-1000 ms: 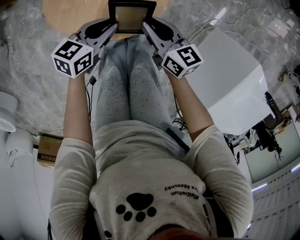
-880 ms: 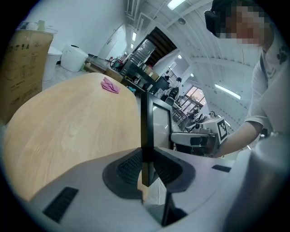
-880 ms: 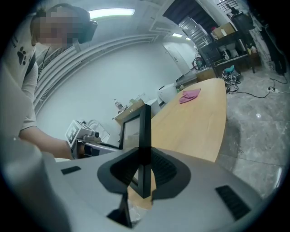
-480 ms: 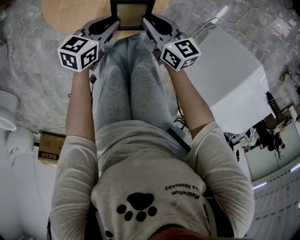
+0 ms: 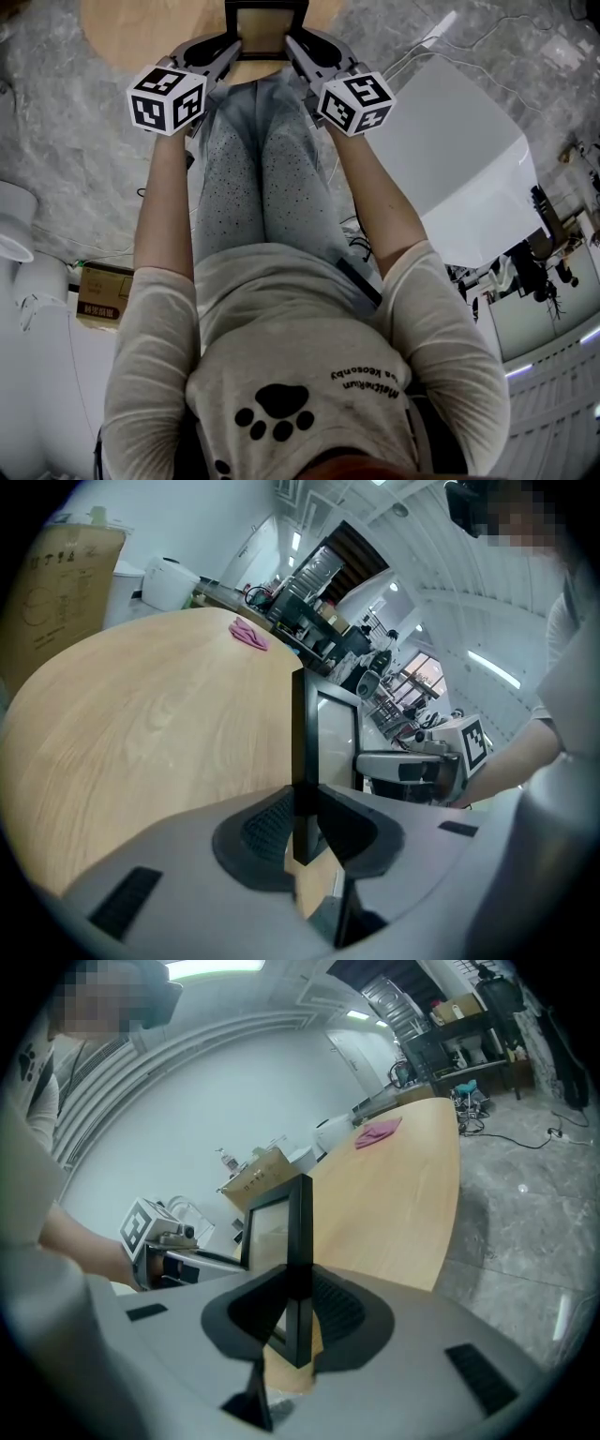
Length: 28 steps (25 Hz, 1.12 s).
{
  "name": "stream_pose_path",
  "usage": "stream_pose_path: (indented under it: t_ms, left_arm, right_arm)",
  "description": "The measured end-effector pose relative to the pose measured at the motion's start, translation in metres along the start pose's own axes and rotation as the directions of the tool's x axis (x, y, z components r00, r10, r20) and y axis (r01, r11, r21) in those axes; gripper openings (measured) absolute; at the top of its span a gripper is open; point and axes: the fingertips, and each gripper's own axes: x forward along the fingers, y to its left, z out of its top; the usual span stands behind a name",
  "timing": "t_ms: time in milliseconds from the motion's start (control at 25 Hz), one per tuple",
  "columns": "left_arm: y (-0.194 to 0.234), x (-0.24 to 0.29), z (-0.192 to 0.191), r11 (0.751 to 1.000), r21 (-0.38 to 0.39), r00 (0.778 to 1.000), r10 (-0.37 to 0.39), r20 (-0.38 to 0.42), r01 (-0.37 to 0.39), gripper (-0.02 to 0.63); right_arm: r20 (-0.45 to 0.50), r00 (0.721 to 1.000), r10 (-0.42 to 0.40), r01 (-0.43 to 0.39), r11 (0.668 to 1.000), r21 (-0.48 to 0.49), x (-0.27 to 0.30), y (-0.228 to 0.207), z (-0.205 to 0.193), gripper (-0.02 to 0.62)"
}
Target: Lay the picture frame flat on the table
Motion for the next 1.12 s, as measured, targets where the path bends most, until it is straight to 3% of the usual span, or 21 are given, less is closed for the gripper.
stream_pose_path:
  t_ms: [1120]
  left_arm:
    - [0.026,0.039,-0.003,0.997,-0.074,0.997,0.025,-0.079,-0.031,0.083]
  right_arm:
    - [-0.095,0.995,-0.039,0.041,0.999,0.024,0.027,-0.042,-0.010,0.089]
